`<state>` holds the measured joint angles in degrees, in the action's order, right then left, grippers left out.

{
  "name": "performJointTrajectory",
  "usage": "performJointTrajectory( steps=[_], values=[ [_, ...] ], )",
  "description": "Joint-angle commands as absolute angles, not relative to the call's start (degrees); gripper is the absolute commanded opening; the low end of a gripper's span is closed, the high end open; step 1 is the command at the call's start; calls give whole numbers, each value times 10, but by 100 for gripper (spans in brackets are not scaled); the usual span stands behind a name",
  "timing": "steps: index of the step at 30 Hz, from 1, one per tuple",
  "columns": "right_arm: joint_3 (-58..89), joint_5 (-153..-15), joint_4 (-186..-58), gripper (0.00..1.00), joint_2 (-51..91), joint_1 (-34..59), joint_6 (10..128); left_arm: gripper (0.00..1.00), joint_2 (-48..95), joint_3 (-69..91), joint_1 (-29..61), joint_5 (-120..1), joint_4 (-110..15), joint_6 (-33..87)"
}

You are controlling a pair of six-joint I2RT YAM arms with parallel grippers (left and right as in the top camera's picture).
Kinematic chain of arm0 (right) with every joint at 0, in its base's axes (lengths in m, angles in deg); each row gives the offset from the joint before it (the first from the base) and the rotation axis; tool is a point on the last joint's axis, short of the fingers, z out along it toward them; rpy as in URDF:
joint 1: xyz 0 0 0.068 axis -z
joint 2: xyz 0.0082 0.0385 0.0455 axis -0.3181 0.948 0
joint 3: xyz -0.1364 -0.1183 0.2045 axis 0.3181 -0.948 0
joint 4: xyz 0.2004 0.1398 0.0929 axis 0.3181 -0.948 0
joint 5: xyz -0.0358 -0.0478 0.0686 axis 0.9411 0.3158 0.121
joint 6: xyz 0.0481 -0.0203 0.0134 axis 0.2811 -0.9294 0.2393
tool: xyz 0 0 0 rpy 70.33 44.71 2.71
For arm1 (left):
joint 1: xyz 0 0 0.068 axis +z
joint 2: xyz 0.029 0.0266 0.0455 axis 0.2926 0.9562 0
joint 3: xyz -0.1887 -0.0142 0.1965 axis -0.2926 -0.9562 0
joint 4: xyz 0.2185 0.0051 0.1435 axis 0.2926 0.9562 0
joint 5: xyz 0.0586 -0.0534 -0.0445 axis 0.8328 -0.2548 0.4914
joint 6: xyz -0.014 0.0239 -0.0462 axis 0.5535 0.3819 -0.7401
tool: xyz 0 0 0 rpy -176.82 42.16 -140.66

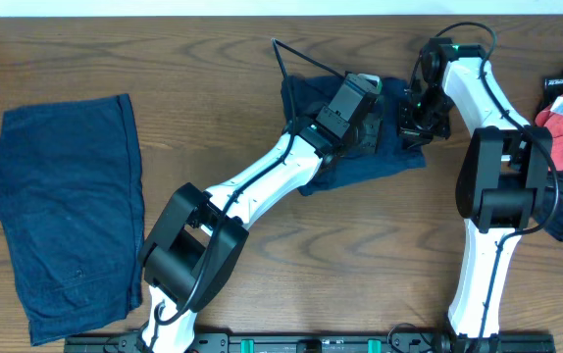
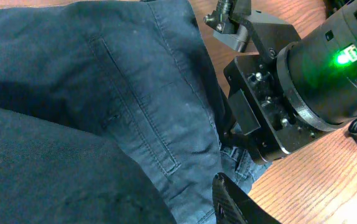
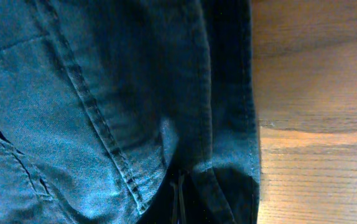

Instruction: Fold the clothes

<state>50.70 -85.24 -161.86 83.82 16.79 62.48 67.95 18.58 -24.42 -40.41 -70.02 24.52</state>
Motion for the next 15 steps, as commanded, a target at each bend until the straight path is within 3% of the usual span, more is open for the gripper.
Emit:
performJointTrajectory(
  steps=[1, 15],
  values=[
    [511, -853, -1620, 1, 843, 169, 618, 37, 680, 199, -248, -403, -708, 249],
    [542, -847, -1646, 1, 843, 223, 616, 37, 692, 199, -270, -428, -756, 249]
  ],
)
